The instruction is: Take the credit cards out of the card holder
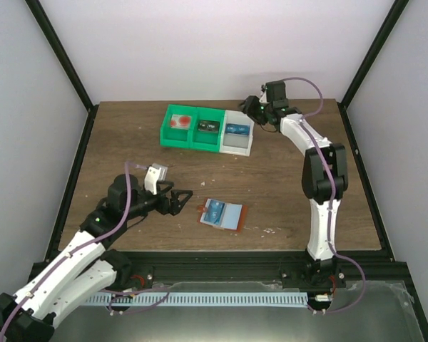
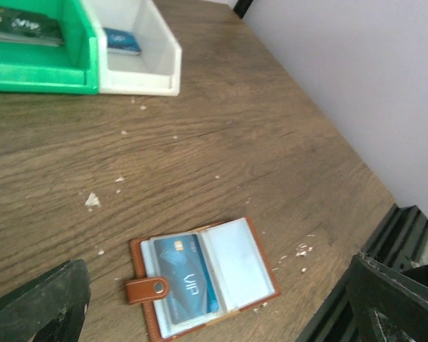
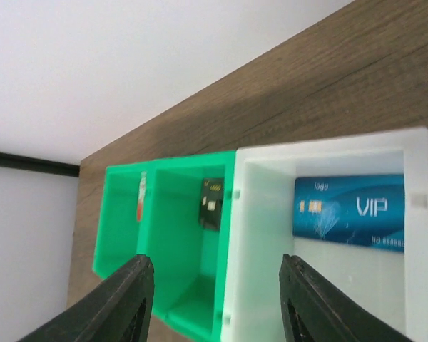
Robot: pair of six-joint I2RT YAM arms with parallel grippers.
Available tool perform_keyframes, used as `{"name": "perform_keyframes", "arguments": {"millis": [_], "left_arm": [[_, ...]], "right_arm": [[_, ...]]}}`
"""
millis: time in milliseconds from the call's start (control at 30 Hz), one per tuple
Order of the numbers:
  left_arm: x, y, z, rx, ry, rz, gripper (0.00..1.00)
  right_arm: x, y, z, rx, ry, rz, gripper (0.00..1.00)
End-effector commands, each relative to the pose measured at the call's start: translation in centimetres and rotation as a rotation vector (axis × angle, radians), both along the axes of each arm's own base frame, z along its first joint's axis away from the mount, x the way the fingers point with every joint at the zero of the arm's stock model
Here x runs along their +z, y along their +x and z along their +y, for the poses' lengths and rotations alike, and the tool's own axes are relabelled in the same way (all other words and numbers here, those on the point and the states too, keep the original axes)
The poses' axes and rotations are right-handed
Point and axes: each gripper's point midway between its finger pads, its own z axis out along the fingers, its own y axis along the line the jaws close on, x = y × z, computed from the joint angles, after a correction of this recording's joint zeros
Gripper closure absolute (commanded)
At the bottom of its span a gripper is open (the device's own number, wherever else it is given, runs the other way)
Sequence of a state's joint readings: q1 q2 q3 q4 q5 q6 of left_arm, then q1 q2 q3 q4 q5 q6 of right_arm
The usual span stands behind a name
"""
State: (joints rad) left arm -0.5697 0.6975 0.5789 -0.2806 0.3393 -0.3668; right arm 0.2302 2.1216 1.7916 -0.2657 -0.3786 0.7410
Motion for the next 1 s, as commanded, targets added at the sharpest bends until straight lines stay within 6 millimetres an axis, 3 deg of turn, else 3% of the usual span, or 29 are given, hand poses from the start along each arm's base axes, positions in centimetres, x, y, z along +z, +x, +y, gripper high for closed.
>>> {"name": "perform_keyframes", "arguments": {"millis": [0, 233, 467, 633, 700, 833, 967], "left_arm": [[-1.4, 1.1, 0.7, 0.070, 0.049, 0.049, 0.00], [-3.8, 0.8, -1.4, -0.019, 0.046, 0.200, 0.04], [-6.2, 0.5, -3.1, -0.058, -0.051, 0.323, 0.29], [-8.8, 0.5, -4.1, -0.088, -0.070, 0.410, 0.56], [-9.7, 0.3, -4.5, -0.106, -0.072, 0.440, 0.67], [-11.6, 0.4, -4.9, -0.106, -0.079, 0.470, 0.79], [-14.5, 0.6, -5.0, -0.077, -0.047, 0.529, 0.89]], "right_arm": [[2.6, -4.0, -0.4, 0.049, 0.005, -0.009, 0.50], [2.8, -13.6, -0.3, 0.112, 0.056, 0.025, 0.50], [0.1, -22.3, 1.9, 0.239, 0.019, 0.081, 0.50], [-2.3, -27.8, 3.8, 0.306, 0.041, 0.134, 0.51], [-3.2, -29.5, 4.4, 0.325, 0.054, 0.156, 0.53], [-5.3, -32.6, 5.6, 0.355, 0.067, 0.196, 0.56], [-7.3, -34.4, 6.3, 0.372, 0.074, 0.224, 0.60]]}}
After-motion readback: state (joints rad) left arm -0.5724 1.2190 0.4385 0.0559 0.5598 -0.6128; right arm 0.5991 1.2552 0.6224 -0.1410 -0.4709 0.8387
